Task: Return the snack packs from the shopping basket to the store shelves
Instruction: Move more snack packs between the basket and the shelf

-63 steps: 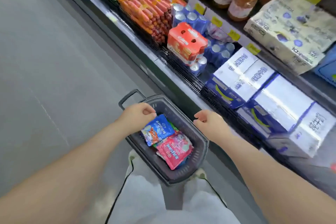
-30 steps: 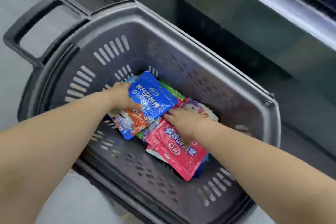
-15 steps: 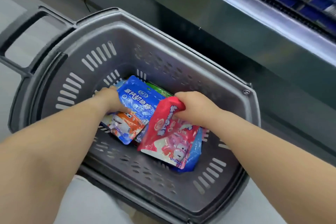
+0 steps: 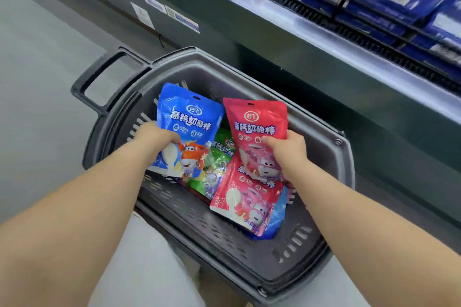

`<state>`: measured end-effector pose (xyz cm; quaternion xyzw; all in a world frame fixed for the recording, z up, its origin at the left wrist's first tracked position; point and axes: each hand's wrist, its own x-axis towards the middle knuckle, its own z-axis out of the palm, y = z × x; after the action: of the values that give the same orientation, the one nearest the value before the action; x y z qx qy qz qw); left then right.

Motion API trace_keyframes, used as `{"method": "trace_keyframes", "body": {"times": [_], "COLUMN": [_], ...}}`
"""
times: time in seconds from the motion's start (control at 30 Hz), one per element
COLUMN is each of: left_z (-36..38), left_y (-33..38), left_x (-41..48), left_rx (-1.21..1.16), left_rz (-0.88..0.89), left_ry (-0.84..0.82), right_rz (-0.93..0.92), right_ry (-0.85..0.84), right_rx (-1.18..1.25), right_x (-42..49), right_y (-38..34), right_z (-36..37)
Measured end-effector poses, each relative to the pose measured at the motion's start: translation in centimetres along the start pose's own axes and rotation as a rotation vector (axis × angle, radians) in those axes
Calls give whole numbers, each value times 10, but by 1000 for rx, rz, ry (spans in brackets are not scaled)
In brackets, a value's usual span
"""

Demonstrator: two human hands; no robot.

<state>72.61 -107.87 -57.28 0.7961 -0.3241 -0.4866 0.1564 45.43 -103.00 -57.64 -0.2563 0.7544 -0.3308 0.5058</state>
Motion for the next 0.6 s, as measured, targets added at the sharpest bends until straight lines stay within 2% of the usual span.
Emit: {"method": "trace_keyframes", "body": {"times": [0.23,0.4,0.6], "left_z": [-15,-53,-111], "left_y": [9,68,163], "left_x": [-28,-104,-238], "left_rx": [-100,-60,26], "left_rz": [-29,-93,-26], "left_ry": [-111,-137,-152], "right_rz": [168,261,213], "right_ry": [2,88,171], "right_rx": [115,247,313], "right_x": [-20,-96,-215], "right_y": [-20,-87,-187], "right_z": [3,-38,-120]}}
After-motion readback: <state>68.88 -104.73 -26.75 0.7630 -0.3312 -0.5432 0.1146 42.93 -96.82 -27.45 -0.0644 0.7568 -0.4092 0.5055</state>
